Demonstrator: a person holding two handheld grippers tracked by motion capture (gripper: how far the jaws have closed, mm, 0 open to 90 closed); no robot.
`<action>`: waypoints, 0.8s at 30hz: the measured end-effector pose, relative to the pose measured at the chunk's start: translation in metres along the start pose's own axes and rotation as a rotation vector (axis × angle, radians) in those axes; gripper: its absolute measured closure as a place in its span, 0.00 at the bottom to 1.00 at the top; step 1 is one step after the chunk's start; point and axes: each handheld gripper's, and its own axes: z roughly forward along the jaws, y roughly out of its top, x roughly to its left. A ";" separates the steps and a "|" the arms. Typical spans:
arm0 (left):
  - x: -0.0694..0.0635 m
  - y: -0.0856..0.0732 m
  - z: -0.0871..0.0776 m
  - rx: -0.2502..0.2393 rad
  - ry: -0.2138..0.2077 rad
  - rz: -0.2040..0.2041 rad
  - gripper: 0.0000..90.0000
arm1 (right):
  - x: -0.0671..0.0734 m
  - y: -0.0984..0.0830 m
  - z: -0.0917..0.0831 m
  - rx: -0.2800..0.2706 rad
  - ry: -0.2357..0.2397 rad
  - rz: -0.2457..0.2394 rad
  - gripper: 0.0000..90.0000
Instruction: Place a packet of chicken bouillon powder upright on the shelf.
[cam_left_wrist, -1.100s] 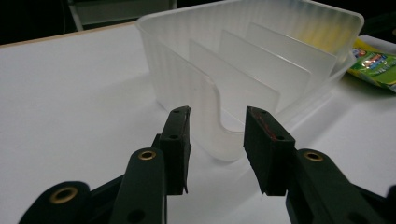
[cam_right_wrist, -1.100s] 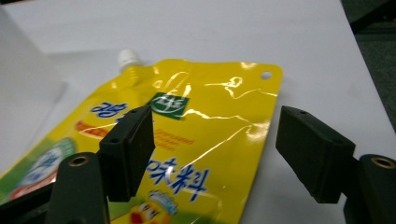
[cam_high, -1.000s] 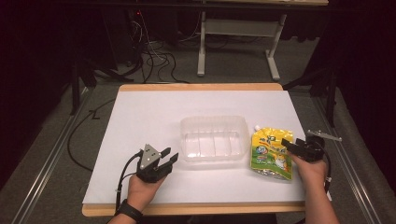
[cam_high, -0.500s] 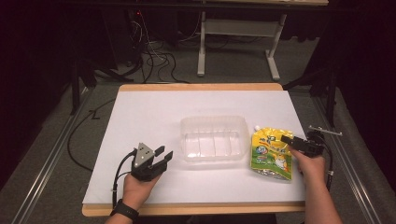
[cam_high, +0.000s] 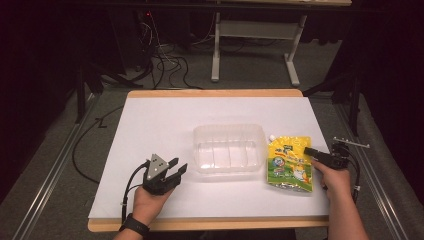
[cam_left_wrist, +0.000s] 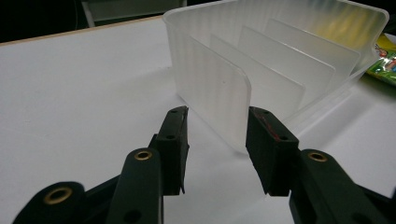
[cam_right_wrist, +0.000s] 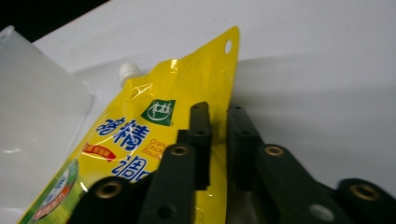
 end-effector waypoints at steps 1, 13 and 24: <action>0.000 0.000 0.000 0.000 0.000 0.000 0.66 | 0.000 -0.001 -0.001 -0.007 0.008 -0.009 1.00; -0.002 0.000 0.003 0.004 -0.009 0.008 0.65 | 0.026 0.001 -0.037 -0.118 0.037 -0.097 1.00; -0.001 0.002 -0.001 -0.016 -0.013 0.007 0.65 | 0.082 0.013 -0.064 -0.272 0.033 -0.244 1.00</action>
